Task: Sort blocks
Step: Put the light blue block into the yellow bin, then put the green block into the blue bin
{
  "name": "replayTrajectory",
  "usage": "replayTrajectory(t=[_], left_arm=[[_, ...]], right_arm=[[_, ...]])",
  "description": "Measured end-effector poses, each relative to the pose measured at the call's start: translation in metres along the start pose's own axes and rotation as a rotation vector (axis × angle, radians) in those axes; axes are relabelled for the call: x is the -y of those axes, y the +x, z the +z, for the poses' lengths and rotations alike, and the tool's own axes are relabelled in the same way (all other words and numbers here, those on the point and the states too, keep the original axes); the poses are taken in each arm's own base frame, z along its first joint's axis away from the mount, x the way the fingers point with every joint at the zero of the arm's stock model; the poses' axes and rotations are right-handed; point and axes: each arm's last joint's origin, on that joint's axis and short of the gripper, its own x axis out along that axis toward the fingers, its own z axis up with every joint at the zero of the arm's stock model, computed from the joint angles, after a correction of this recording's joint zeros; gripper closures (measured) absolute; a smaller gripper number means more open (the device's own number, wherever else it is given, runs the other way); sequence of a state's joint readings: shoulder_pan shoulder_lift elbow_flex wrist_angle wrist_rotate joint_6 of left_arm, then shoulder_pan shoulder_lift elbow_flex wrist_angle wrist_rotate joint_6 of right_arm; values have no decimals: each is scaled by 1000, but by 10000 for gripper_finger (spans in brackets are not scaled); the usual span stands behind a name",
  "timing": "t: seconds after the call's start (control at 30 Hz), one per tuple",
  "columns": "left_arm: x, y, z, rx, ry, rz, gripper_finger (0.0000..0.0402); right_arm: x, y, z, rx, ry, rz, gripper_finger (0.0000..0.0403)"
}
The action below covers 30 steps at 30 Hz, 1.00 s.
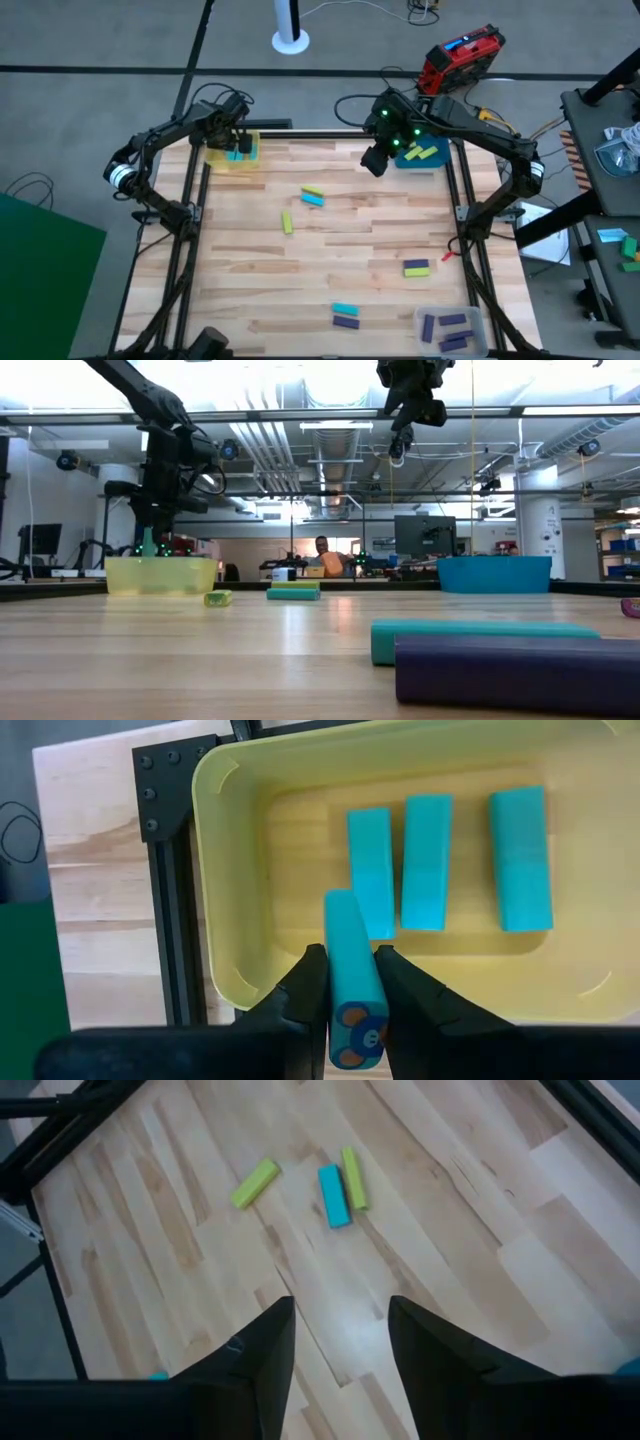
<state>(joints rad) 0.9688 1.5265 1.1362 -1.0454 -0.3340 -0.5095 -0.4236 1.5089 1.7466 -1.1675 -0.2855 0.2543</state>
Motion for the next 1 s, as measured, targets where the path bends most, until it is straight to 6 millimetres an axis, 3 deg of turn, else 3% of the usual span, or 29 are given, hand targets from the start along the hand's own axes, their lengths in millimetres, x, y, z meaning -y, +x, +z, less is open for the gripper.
replayTrajectory(t=[0.53, 0.73, 1.0], left_arm=[[1, -5, -3, 7, 20, 12, 281], [19, -46, -26, 106, 122, -74, 272], [48, -113, -86, 285, 363, -300, 272]], right_arm=[[0, 0, 0, 1, 9, 1, 238], [-11, -4, -11, -58, 22, 6, 241], [-49, 2, -30, -132, -47, 59, 272]])
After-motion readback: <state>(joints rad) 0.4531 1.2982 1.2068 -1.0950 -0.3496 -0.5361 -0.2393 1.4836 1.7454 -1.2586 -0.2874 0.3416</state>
